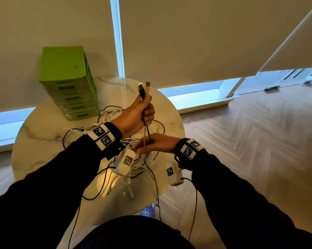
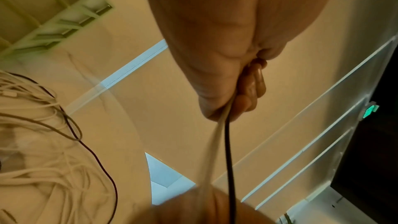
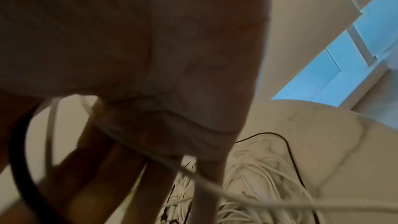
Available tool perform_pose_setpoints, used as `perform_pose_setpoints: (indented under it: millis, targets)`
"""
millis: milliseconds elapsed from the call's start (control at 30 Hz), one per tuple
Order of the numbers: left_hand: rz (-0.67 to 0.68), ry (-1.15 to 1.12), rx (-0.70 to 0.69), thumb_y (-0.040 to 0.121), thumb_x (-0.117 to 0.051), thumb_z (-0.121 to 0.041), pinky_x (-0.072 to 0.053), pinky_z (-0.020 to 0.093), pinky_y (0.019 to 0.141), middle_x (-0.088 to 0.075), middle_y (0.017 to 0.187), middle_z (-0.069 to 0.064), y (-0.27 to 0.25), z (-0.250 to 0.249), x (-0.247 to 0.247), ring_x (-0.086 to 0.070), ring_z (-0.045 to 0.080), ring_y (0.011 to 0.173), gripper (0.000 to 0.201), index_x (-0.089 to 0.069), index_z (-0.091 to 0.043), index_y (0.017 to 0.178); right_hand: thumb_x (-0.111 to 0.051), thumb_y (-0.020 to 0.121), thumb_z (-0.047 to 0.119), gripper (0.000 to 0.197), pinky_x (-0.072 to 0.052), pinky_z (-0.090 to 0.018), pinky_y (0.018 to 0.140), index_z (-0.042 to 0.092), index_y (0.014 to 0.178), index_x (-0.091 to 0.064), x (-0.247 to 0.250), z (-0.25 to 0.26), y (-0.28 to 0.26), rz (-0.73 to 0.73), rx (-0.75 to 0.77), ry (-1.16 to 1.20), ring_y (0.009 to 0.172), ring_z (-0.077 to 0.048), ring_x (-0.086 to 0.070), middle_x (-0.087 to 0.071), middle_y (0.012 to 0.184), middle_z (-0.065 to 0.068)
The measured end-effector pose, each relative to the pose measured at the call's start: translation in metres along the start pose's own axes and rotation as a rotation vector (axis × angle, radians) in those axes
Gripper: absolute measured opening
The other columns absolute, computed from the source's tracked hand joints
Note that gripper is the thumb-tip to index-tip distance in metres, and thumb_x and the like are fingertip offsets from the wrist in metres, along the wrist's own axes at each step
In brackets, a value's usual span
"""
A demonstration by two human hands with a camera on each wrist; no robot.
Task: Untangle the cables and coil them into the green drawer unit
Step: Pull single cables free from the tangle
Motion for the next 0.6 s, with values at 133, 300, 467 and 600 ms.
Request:
perform_pose_setpoints:
  millis: [133,300,467,600]
  targets:
    - [-0.034,-0.038,0.044,0.106,-0.037,-0.045,-0.038,0.030,0.066,-0.026,0.068,-0.003,-0.018,-0.011,0.027,-0.032,0.013,0.059,0.029,-0.042,-0.024,0.087,-0.053,0.100,0.016,0.038,-0.042,-0.053,0.107,0.009,0.062,-0.054,-0.007,-0.018,-0.015,0.153,-0.115,0.193,0.083,-0.027,-0.073,-0.061,0.059,-0.010]
    - [-0.060,-0.087,0.019,0.107,-0.034,-0.043,-0.044,0.034,0.076,-0.027,0.067,-0.003,-0.033,-0.011,0.052,-0.037,0.015,0.060,0.028,-0.039,-0.023,0.088,-0.062,0.097,0.025,0.038,-0.048,-0.035,0.076,0.013,0.062,-0.053,0.057,-0.043,-0.036,-0.128,-0.280,-0.184,0.059,-0.019,-0.058,-0.053,0.056,-0.005]
    - [-0.206,-0.245,-0.250,0.108,-0.030,-0.043,-0.044,0.028,0.069,-0.028,0.070,-0.004,-0.036,-0.040,0.075,-0.033,0.013,0.062,0.027,-0.046,-0.025,0.096,-0.056,0.096,0.030,0.034,-0.032,-0.032,0.068,0.022,0.068,-0.039,0.088,-0.045,-0.041,-0.409,-0.296,-0.769,0.078,-0.024,-0.047,-0.045,0.070,0.002]
    - [-0.474,-0.274,-0.388,0.108,-0.033,-0.045,-0.032,0.024,0.061,-0.030,0.069,-0.006,-0.035,-0.053,0.101,-0.029,0.010,0.058,0.028,-0.044,-0.026,0.091,-0.047,0.097,0.032,0.007,-0.050,-0.041,0.074,0.025,0.095,-0.046,0.029,-0.042,-0.015,-0.268,-0.202,-0.839,0.083,-0.031,-0.062,-0.065,0.091,-0.009]
Point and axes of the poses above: each hand's wrist, its own y-axis towards the middle knuckle, its own x-axis out of the back of the hand, z = x × y, the point moved 9 cm from there along y, towards the middle knuckle
